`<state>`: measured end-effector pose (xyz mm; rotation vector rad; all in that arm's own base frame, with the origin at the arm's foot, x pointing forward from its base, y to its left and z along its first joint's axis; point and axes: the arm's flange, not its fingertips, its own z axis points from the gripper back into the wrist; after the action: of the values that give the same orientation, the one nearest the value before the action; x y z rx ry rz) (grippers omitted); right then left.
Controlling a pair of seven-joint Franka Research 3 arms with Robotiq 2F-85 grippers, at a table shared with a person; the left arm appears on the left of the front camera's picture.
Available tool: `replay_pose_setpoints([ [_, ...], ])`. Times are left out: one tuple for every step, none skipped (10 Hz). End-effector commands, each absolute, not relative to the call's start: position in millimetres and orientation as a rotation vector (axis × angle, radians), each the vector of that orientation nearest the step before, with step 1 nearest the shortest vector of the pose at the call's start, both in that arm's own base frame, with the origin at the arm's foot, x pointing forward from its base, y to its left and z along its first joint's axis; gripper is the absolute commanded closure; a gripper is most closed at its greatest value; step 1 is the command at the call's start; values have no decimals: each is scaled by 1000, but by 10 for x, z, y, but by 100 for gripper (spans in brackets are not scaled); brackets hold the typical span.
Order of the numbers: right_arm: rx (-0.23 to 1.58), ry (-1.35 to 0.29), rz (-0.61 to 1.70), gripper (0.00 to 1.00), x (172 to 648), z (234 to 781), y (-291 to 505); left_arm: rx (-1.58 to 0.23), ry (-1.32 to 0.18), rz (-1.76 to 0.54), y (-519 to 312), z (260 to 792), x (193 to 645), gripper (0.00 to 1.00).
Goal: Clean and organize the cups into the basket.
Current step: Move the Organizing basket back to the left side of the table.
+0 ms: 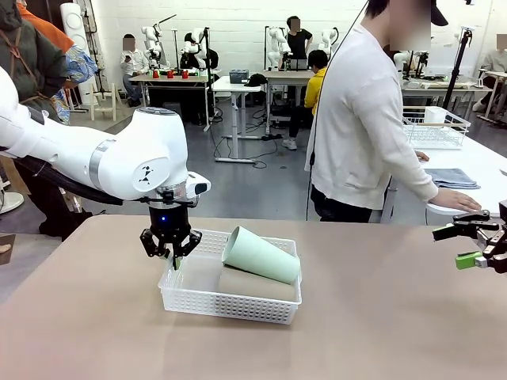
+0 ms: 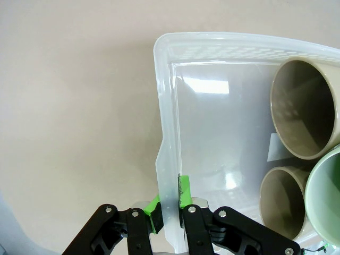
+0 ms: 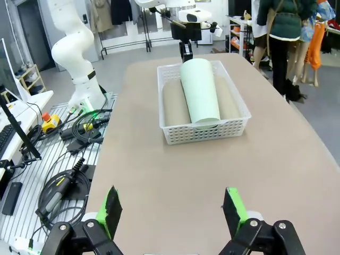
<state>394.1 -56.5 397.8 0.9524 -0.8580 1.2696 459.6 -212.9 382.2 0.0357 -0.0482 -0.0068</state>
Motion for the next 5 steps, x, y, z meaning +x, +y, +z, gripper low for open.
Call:
replay_pose_setpoints([
  [954,-852,1284,0,3916,3988,-572,34,-56,-6,-2138,3828,4603,100],
  [954,-852,1284,0,3916,3988,-572,34,-56,-6,-2138,3828,4603,100],
  [954,-852,1284,0,3916,3988,-572,34,-56,-6,-2138,3828,4603,100],
  [954,-852,1284,0,3916,3988,-572,34,-56,-6,-2138,3828,4603,100],
  [954,-852,1284,0,3916,3988,-572,34,-56,-6,-2138,3828,4603,100],
])
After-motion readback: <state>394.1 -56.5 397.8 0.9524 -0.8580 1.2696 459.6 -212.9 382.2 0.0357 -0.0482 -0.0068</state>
